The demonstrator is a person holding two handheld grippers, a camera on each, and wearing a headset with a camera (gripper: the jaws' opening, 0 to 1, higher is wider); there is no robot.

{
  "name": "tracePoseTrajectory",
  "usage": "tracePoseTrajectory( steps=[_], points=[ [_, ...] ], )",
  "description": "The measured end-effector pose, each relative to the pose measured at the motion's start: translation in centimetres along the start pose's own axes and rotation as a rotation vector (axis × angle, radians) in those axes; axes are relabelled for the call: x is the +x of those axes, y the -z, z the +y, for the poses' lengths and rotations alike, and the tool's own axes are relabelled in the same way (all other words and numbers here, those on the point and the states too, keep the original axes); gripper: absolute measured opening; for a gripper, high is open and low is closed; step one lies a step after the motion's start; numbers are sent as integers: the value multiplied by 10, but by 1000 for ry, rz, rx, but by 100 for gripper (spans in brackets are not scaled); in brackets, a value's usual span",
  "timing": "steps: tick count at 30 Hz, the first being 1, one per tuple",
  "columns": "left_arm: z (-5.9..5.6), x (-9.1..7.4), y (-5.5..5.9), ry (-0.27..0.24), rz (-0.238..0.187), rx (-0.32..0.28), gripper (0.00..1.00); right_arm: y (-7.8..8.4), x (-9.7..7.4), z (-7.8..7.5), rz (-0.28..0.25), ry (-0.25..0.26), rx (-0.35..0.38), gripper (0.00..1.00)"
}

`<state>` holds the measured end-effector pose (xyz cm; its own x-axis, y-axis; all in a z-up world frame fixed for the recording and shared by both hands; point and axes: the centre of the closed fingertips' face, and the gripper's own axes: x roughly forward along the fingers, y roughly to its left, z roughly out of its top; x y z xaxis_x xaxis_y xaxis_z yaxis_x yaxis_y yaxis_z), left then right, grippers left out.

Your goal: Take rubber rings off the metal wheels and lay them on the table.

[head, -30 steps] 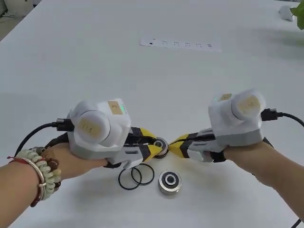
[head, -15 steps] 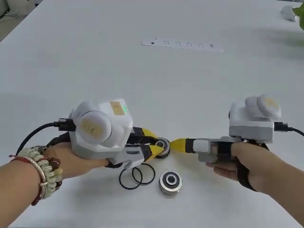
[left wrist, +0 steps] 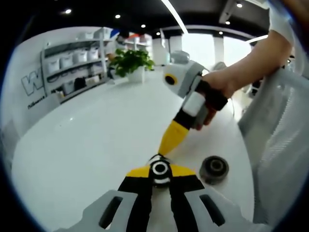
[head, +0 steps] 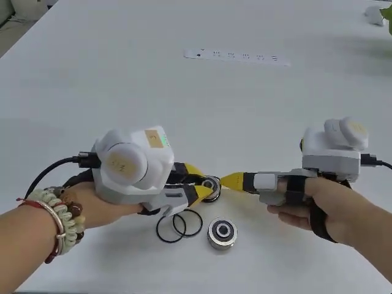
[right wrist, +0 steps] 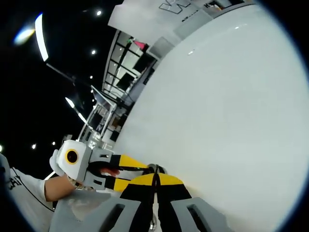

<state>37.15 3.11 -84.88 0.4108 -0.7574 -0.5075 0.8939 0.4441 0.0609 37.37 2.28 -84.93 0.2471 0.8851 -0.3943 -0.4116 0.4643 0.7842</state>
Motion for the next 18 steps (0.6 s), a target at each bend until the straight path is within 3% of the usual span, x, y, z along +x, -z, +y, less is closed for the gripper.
tracePoseTrajectory(
  steps=[18],
  points=[
    [0,0,0,-1,-1,11,14,0,1,6,26,-7,-41,0]
  ],
)
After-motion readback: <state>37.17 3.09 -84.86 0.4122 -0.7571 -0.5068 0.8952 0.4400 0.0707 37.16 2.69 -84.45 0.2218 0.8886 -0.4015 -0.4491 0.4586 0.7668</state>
